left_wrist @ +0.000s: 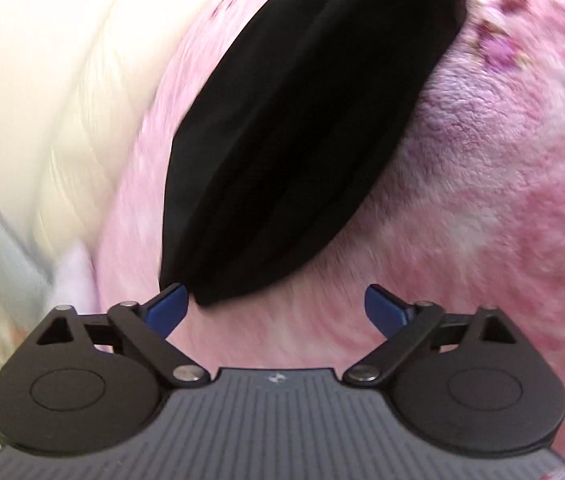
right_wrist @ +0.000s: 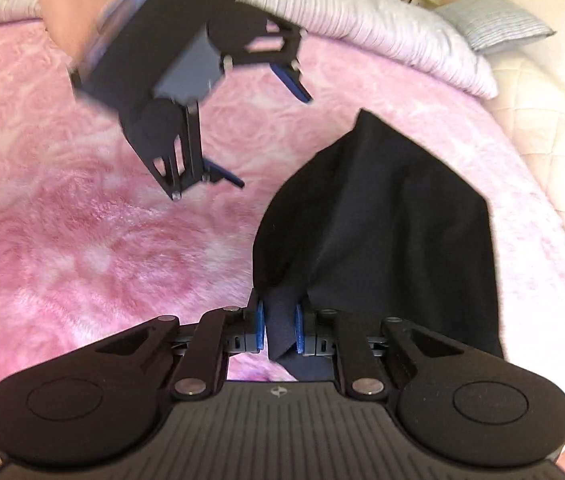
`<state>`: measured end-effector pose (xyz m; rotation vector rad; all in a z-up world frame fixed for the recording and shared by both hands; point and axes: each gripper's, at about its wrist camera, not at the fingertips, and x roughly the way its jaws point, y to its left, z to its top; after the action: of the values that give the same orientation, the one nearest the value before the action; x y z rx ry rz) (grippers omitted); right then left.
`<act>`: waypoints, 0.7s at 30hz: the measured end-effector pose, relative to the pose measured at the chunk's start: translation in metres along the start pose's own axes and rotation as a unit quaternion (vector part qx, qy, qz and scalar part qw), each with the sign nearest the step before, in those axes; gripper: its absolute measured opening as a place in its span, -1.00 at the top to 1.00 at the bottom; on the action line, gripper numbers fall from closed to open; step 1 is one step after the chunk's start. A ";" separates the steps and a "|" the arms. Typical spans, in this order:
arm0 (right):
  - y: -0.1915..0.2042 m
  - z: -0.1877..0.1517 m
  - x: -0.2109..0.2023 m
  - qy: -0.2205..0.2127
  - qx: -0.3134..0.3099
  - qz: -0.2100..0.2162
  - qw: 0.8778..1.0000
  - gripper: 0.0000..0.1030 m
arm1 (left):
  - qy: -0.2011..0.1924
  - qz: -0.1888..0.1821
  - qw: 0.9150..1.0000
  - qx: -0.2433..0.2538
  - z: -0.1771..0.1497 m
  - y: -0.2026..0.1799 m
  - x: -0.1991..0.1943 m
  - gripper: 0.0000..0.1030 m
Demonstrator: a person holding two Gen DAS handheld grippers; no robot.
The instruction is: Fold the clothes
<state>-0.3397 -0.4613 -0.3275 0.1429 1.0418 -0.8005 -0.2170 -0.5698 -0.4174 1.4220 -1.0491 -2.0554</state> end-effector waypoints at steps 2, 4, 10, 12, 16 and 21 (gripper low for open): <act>-0.003 -0.006 -0.012 0.005 -0.014 0.004 1.000 1.00 | -0.017 0.022 0.999 0.037 0.004 -0.005 0.007 -0.93; 0.000 -0.013 -0.017 0.015 -0.019 0.010 1.000 1.00 | -0.031 0.022 0.997 0.069 0.004 -0.008 0.016 -1.00; 0.011 -0.029 -0.001 0.041 0.031 0.016 0.999 0.65 | -0.055 0.002 0.991 0.124 -0.012 -0.009 0.035 -1.00; 0.019 -0.029 0.008 0.039 0.030 0.010 0.999 0.37 | -0.065 0.003 0.989 0.133 -0.018 -0.006 0.038 -1.00; 0.039 -0.023 0.037 0.027 -0.013 -0.027 0.999 0.04 | -0.083 -0.010 0.988 0.128 -0.024 0.002 0.048 -1.00; 0.051 -0.009 0.076 0.003 -0.055 -0.057 0.997 0.18 | -0.101 -0.019 0.986 0.130 -0.032 0.010 0.053 -1.00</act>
<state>-0.2932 -0.4603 -0.4073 -0.0083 1.1054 -0.8441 -0.2081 -0.6243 -0.4472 1.3830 -1.4296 -2.1903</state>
